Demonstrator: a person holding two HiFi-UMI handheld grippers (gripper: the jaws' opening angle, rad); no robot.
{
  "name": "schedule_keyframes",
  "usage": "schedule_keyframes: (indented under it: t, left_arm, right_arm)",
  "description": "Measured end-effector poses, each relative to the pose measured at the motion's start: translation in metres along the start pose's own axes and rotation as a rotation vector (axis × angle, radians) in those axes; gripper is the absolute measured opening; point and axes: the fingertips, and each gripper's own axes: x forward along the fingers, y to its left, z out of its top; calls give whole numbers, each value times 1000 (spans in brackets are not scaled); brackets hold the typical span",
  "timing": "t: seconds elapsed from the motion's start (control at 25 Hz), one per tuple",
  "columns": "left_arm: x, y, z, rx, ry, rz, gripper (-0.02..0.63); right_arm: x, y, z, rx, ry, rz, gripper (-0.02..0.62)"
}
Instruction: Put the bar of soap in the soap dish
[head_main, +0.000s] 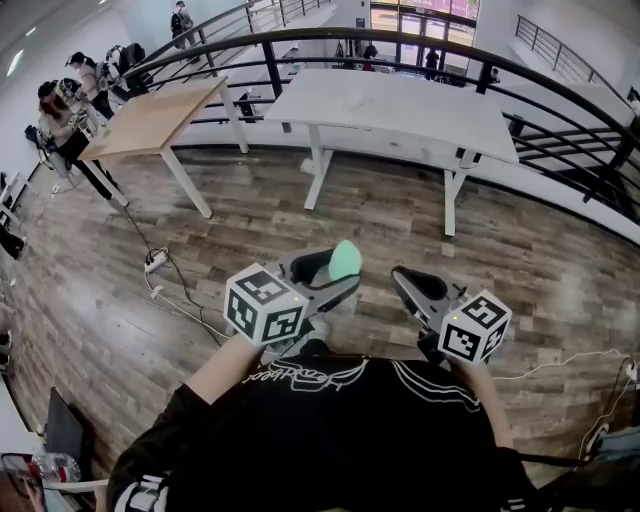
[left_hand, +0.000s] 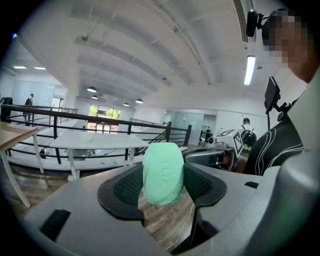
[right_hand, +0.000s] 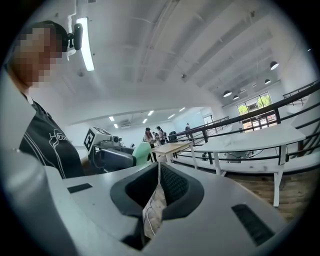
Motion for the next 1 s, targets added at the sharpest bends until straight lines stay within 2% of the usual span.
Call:
schedule_keyframes:
  t: [0.24, 0.68, 1.0]
  left_arm:
    - [1, -1, -4, -6, 1, 2, 256]
    - [19, 17, -10, -7, 39, -17, 256]
    - [35, 49, -11, -24, 35, -32, 256]
  right_arm:
    - [3, -2, -9, -19, 15, -3, 20]
    - [14, -24, -19, 35, 9, -32, 20]
    - [41, -48, -20, 41, 30, -39, 20]
